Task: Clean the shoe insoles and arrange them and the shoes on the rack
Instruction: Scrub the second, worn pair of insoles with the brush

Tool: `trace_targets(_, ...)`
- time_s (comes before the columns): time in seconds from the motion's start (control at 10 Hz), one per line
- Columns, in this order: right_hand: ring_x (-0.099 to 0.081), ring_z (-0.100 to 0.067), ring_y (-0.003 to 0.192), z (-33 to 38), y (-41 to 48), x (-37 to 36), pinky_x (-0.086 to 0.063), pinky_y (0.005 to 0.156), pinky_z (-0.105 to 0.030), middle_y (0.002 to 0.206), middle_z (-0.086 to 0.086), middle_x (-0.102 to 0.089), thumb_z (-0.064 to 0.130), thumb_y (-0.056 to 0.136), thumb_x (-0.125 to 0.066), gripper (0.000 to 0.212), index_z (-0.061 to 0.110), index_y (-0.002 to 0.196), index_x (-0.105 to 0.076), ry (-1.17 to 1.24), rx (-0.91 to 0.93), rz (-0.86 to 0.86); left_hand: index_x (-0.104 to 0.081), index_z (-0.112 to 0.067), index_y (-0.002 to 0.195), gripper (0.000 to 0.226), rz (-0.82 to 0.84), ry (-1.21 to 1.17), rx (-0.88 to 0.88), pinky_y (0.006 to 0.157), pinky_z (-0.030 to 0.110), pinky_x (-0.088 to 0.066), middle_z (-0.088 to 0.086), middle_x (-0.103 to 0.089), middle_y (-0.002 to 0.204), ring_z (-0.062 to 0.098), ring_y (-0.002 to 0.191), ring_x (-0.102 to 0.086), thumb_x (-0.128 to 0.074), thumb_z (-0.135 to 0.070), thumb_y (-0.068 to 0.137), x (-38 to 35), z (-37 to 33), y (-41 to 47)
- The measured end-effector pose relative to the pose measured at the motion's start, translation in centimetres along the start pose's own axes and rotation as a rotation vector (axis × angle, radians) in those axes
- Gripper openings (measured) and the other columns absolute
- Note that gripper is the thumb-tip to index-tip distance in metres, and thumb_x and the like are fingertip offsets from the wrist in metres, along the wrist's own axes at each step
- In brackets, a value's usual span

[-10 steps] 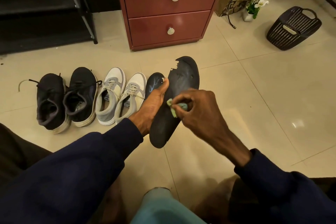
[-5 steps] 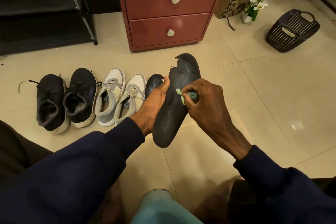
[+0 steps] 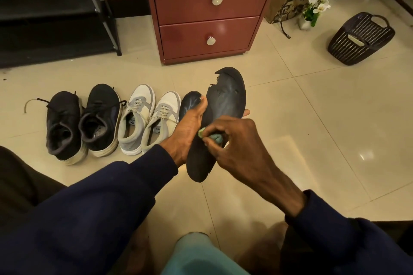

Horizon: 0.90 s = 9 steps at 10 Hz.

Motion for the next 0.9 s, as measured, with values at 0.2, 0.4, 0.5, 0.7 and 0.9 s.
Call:
trace_targets(0.2,-0.066,-0.017,0.078,-2.4,1.1,1.1,-0.059,0.076,-0.038,0.091,-0.005,-0.071,0.010,0.082,-0.080,0.012,0.009,0.093,-0.075,-0.148,-0.048,-0.092,-0.054,0.002,0.141,0.072,0.113,0.314,-0.125,0.095,0.036,-0.055,0.017,-0.071,0.116,0.026,0.103,-0.069,-0.039,-0.059,0.105,0.1,0.3,1.7)
trace_targets(0.4,-0.068,-0.008,0.081,0.5,-0.4,-0.2,-0.058,0.078,-0.023,0.092,0.001,-0.075,0.013,0.081,-0.081,0.013,0.013,0.093,-0.078,0.088,-0.043,0.037,-0.062,-0.012,0.137,0.055,-0.004,0.261,-0.204,0.093,0.036,-0.059,0.013,-0.072,0.123,0.026,0.105,-0.072,-0.047,-0.053,0.104,-1.0,0.0,1.3)
trace_targets(0.5,-0.067,-0.009,0.079,-1.1,0.6,0.5,-0.059,0.076,-0.027,0.090,0.002,-0.074,0.014,0.081,-0.081,0.012,0.013,0.092,-0.078,0.026,-0.066,0.004,-0.057,-0.010,0.144,0.060,0.047,0.241,-0.202,0.099,0.039,-0.056,0.013,-0.071,0.124,0.026,0.105,-0.072,-0.044,-0.053,0.105,-0.9,-0.3,1.2)
trace_targets(0.7,-0.067,-0.012,0.081,-0.8,-0.2,-0.1,-0.058,0.078,-0.031,0.094,-0.002,-0.073,0.011,0.081,-0.080,0.014,0.011,0.094,-0.076,-0.060,-0.018,-0.064,-0.064,-0.010,0.133,0.055,0.034,0.260,-0.168,0.091,0.036,-0.060,0.013,-0.074,0.118,0.025,0.099,-0.074,-0.045,-0.054,0.104,-1.2,0.1,1.1)
trace_targets(0.9,-0.066,-0.011,0.078,-1.8,0.9,0.9,-0.058,0.074,-0.026,0.090,0.000,-0.073,0.013,0.082,-0.080,0.011,0.012,0.092,-0.077,-0.052,-0.064,0.010,-0.063,-0.010,0.136,0.057,0.082,0.277,-0.174,0.100,0.040,-0.056,0.013,-0.073,0.122,0.026,0.106,-0.072,-0.042,-0.054,0.106,-0.9,0.2,1.0)
Point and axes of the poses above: each hand's wrist, its own y-axis towards the middle knuckle, its own x-axis out of the back of the hand, z = x × y, the point moved 2 cm from there along y, towards the middle knuckle
